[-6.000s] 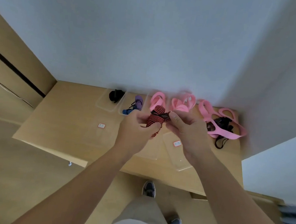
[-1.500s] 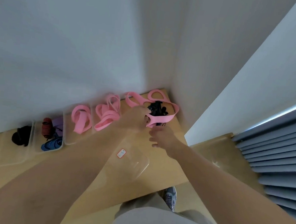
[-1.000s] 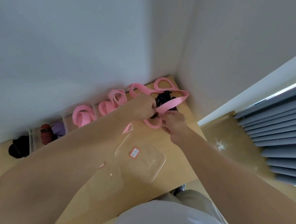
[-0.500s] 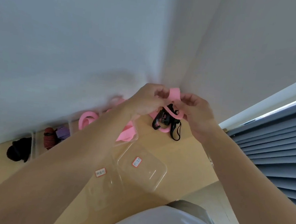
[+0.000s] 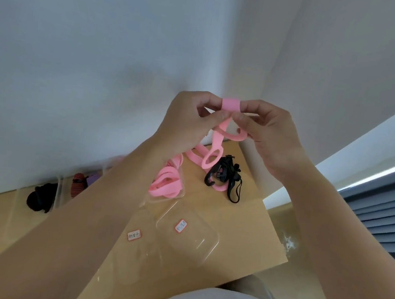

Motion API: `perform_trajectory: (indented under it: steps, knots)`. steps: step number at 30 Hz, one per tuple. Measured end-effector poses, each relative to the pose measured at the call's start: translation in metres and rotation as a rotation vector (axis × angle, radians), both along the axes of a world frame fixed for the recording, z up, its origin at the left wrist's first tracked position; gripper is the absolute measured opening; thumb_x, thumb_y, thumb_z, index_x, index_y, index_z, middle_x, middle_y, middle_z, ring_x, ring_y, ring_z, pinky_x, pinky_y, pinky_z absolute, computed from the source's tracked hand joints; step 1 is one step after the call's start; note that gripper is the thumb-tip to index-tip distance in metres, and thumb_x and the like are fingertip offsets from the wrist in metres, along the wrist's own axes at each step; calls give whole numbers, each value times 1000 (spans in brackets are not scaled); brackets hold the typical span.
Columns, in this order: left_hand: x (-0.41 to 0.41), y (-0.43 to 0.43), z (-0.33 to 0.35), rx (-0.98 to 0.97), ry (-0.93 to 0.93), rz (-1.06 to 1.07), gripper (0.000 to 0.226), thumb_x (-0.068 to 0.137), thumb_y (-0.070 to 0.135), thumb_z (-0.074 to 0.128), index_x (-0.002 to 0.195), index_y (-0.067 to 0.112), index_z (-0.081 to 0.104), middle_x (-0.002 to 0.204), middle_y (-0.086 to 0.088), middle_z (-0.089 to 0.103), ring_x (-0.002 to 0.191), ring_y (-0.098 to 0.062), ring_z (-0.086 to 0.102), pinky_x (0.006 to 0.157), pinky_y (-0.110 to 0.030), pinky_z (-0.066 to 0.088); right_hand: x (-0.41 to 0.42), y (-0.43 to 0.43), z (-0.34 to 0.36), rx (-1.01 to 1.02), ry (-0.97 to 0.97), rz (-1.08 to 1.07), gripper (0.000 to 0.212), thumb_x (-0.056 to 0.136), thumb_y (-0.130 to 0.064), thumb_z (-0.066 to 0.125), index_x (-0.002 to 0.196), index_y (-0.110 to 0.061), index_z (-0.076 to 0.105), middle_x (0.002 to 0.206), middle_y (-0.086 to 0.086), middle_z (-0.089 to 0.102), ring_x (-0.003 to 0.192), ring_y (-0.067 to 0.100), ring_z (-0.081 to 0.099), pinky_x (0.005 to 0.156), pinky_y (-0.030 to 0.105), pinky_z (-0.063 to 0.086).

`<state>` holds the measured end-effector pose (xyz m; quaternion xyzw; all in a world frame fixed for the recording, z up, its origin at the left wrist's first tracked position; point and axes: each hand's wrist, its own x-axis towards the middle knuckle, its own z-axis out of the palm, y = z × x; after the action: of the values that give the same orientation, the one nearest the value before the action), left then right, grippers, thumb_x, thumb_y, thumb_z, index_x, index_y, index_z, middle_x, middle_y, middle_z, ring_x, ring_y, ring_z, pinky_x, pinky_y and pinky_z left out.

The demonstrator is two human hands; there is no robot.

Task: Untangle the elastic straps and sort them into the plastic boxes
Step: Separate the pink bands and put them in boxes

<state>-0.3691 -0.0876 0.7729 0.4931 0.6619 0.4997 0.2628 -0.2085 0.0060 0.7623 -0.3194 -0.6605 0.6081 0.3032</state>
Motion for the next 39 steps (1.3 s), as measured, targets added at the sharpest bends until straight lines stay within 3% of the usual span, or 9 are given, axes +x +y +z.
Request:
perform_trajectory:
  steps: [4,6,11,15,23,26,30,34,39]
  knots:
    - [12,-3,21,38,95,101,14,95,16,71,107,17,78,98,7,69,75,-6,60,67,-20,46,5,6,22,66,69,35,15,92,-13,71,106,-14,78,123,1,69,114,18,65,105,45,47]
    - [19,-3,31,57,167,145,15,96,18,70,110,19,78,108,4,63,85,-5,58,74,-16,45,8,10,32,79,121,87,17,94,-13,69,108,-12,78,125,2,70,119,21,64,109,47,46]
    - [36,2,53,87,220,221,18,97,15,68,112,21,78,124,6,62,104,-6,63,78,-28,55,15,26,50,74,188,160,17,94,-10,69,101,-21,80,120,-1,73,114,18,67,104,40,50]
    - [50,5,65,106,159,268,21,96,9,67,109,20,79,107,10,75,99,-3,69,84,-33,58,22,39,60,91,189,201,17,94,-6,67,107,-9,78,100,7,78,94,17,72,87,27,55]
    - [77,8,76,115,56,402,16,89,10,76,101,19,82,95,5,80,92,-19,74,91,-50,57,34,53,70,78,198,213,14,91,-4,71,104,0,75,95,16,77,83,20,72,84,36,59]
    - [88,7,79,153,12,432,14,89,8,76,100,15,81,91,1,80,90,-21,75,92,-48,57,37,55,73,109,199,247,9,90,-6,73,97,-9,77,93,10,78,83,21,72,86,42,60]
    - [99,4,83,178,-13,471,13,88,8,78,98,15,81,87,2,80,84,-15,76,90,-42,59,42,54,79,168,233,289,22,90,-9,72,83,-29,78,88,1,78,82,19,71,84,41,59]
    - [104,-1,86,212,-14,500,12,86,7,80,94,15,81,85,2,80,79,-20,76,84,-45,61,45,51,86,190,236,309,16,90,-7,73,86,-22,76,89,5,77,82,19,71,81,36,60]
    - [108,-8,89,248,-50,536,12,83,4,82,88,14,80,82,1,80,72,-21,77,72,-33,63,46,45,92,178,256,290,12,88,-3,75,86,-13,68,88,18,71,78,21,70,72,26,58]
